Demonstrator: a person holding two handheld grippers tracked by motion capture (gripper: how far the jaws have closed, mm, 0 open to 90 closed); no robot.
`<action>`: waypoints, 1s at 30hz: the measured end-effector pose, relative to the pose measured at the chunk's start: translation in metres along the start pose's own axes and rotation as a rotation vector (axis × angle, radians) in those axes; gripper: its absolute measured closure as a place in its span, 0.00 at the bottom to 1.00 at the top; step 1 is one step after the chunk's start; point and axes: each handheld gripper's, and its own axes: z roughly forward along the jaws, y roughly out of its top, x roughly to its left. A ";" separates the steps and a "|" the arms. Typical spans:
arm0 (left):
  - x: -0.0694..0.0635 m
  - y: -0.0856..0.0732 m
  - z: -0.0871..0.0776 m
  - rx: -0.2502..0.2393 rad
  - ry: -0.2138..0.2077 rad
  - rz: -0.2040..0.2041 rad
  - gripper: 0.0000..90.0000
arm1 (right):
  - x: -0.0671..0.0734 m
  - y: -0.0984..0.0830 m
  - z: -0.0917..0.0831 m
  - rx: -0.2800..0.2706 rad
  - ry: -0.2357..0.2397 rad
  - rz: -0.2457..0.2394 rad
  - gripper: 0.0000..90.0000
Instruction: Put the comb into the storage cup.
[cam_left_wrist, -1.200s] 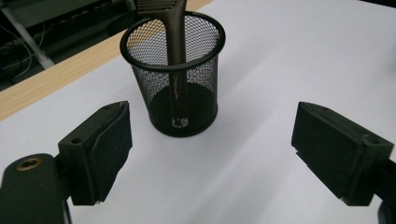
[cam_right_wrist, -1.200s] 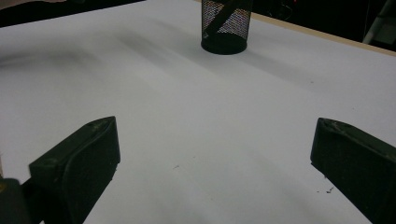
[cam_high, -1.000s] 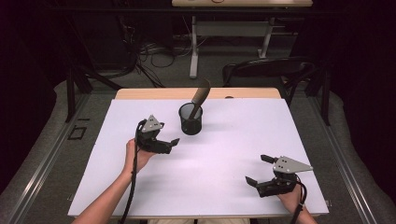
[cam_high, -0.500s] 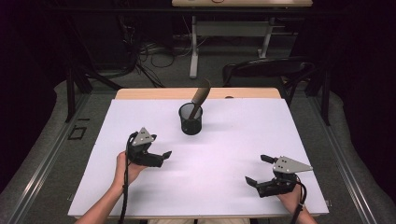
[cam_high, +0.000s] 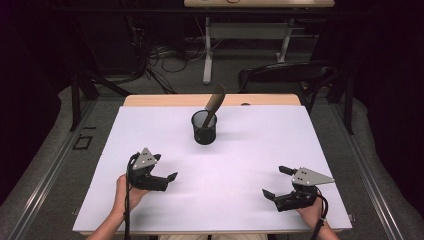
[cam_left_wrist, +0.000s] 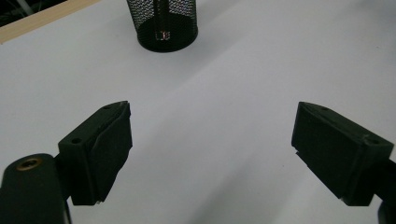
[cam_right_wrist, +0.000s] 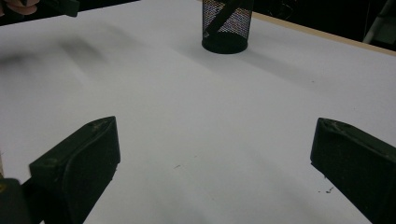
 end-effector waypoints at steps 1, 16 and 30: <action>-0.001 -0.002 -0.001 0.001 -0.001 -0.002 0.14 | 0.000 0.000 0.000 0.001 0.000 0.000 0.01; -0.013 -0.026 -0.017 -0.007 0.032 -0.016 0.14 | -0.001 0.000 0.001 0.007 0.002 0.003 0.01; -0.024 -0.041 -0.025 -0.035 0.070 -0.015 0.14 | 0.000 -0.001 0.001 0.009 0.001 0.004 0.01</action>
